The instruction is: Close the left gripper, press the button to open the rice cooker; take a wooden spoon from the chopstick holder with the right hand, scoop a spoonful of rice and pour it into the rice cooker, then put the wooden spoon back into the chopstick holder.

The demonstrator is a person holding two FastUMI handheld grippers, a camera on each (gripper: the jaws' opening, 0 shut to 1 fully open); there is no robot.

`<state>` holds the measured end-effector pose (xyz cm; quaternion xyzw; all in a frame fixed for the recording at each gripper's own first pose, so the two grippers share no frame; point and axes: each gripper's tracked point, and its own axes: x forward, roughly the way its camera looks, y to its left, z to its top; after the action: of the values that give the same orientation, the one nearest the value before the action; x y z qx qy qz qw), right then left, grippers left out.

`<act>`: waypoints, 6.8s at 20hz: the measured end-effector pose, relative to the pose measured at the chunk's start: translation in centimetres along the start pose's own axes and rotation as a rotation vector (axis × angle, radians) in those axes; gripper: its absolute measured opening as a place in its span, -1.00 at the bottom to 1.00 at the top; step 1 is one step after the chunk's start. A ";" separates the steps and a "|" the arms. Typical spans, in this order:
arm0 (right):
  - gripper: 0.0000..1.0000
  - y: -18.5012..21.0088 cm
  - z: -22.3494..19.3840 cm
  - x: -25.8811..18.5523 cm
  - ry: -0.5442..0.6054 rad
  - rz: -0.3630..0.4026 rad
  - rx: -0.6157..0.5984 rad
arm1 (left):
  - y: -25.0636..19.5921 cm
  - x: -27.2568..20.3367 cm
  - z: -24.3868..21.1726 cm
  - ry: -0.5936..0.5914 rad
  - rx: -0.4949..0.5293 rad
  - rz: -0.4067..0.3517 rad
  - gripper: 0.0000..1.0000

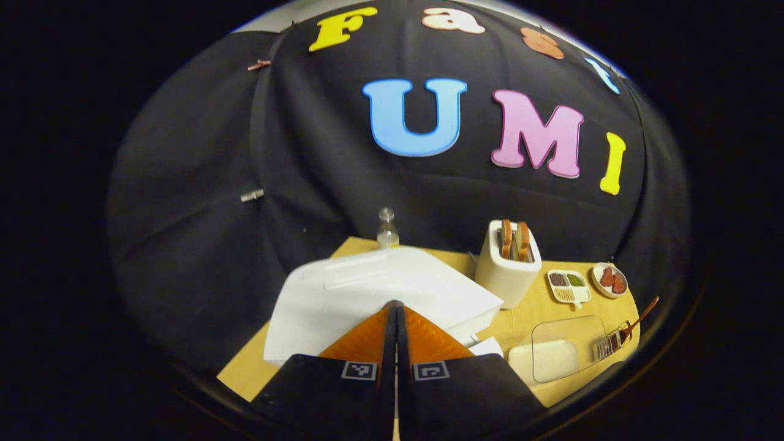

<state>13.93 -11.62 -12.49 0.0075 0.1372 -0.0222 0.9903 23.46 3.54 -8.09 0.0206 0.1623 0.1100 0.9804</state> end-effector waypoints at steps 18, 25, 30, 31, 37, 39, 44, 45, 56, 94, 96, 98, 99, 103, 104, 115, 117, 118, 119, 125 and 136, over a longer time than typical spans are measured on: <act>0.97 1.0 -4.4 7.5 0.182 0.097 0.052 | -0.1 -10.4 -2.7 -0.031 -0.189 0.004 -0.82; 0.98 1.2 -9.6 11.0 0.356 0.097 0.146 | -1.1 -11.2 -4.8 0.011 -0.201 0.024 -0.78; 0.98 1.5 -13.2 14.8 0.463 0.094 0.183 | -2.4 -11.7 -6.4 0.055 -0.173 0.029 -0.69; 0.97 1.8 -13.7 15.4 0.484 0.094 0.205 | -2.7 -11.9 -6.8 0.068 -0.170 0.031 -0.69; 0.94 3.0 -16.1 19.0 0.544 0.079 0.315 | -6.0 -13.0 -7.4 0.078 -0.148 -0.012 -0.40; 0.85 3.1 -16.4 19.7 0.543 0.084 0.311 | -7.3 -13.2 -7.3 0.073 -0.132 -0.051 0.10; -0.55 3.4 -15.8 18.3 0.539 0.072 0.294 | -8.9 -13.3 -8.3 0.082 -0.101 -0.067 0.67; -0.59 3.5 -15.5 18.5 0.529 0.084 0.281 | -9.2 -13.5 -8.5 0.082 -0.115 -0.078 0.67; -0.70 6.3 -2.8 14.4 0.285 0.153 0.235 | -6.1 -14.6 -10.3 0.050 -0.127 -0.107 0.70; -0.70 28.6 -18.3 10.6 0.305 0.269 -0.122 | 4.4 -13.9 -20.5 0.181 -0.258 -0.107 0.92; -0.70 29.4 -18.4 10.1 0.340 0.263 -0.077 | 4.6 -14.0 -20.7 0.185 -0.280 -0.108 0.92; -0.70 30.1 -18.7 9.8 0.385 0.256 -0.006 | 5.0 -14.2 -21.4 0.196 -0.295 -0.100 0.92; -0.70 30.3 -18.9 9.6 0.414 0.250 0.041 | 5.2 -14.3 -21.6 0.198 -0.301 -0.096 0.92; -0.70 30.7 -19.4 9.3 0.534 0.220 0.271 | 5.2 -14.9 -22.2 0.199 -0.313 -0.097 0.96; -0.70 30.8 -19.5 9.3 0.554 0.206 0.323 | 5.2 -14.9 -22.8 0.208 -0.315 -0.096 0.96; -0.70 26.8 -18.3 8.4 0.629 0.112 0.654 | 5.2 -15.9 -22.1 0.178 -0.299 -0.120 0.92; -0.70 25.9 -17.3 8.2 0.612 0.095 0.681 | 5.2 -15.8 -22.2 0.177 -0.298 -0.135 0.92; -0.71 25.5 -16.7 8.2 0.601 0.088 0.696 | 5.1 -15.7 -22.3 0.177 -0.302 -0.142 0.92; -0.70 25.1 -15.8 8.1 0.591 0.081 0.714 | 5.2 -15.9 -22.3 0.173 -0.307 -0.151 0.92; -0.71 23.5 -12.1 7.7 0.545 0.043 0.799 | 6.8 -16.4 -21.5 0.123 -0.282 -0.149 0.92; -0.70 29.5 -6.6 5.9 0.549 0.135 0.978 | 11.8 -17.2 -19.6 0.040 -0.384 -0.084 0.92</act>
<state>19.21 17.70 -20.19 0.4799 0.3627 -0.0170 0.7987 -1.21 11.28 -20.33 -0.1757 0.1587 0.0980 0.9666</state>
